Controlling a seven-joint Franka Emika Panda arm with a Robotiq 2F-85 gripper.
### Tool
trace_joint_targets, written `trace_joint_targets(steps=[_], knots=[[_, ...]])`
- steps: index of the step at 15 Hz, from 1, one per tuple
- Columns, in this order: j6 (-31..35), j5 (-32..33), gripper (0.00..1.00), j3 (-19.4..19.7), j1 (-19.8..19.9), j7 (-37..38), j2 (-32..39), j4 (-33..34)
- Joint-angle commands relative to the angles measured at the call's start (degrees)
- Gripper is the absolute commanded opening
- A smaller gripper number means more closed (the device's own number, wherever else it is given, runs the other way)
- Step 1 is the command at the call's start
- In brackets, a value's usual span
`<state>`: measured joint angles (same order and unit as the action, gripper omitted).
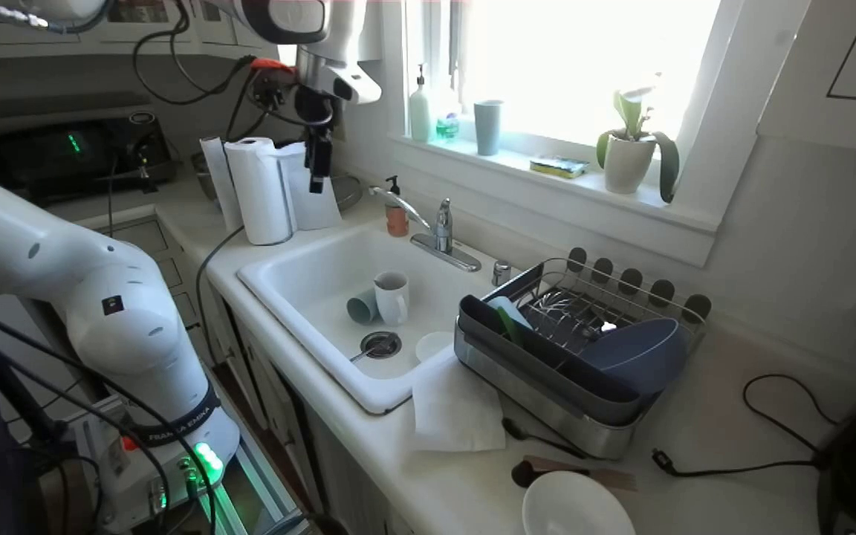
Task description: Remove the whisk from the drying rack and put it in the sink
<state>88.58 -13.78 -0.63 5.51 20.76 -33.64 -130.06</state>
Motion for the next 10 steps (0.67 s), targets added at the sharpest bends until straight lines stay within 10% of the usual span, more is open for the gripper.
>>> trace_joint_targets(steps=[1,10], knots=[[5.9,4.9,1.0,4.2,4.7,-3.7,6.5,3.9],[20.8,19.4,1.0,7.6,5.8,-10.4,30.3,18.6]])
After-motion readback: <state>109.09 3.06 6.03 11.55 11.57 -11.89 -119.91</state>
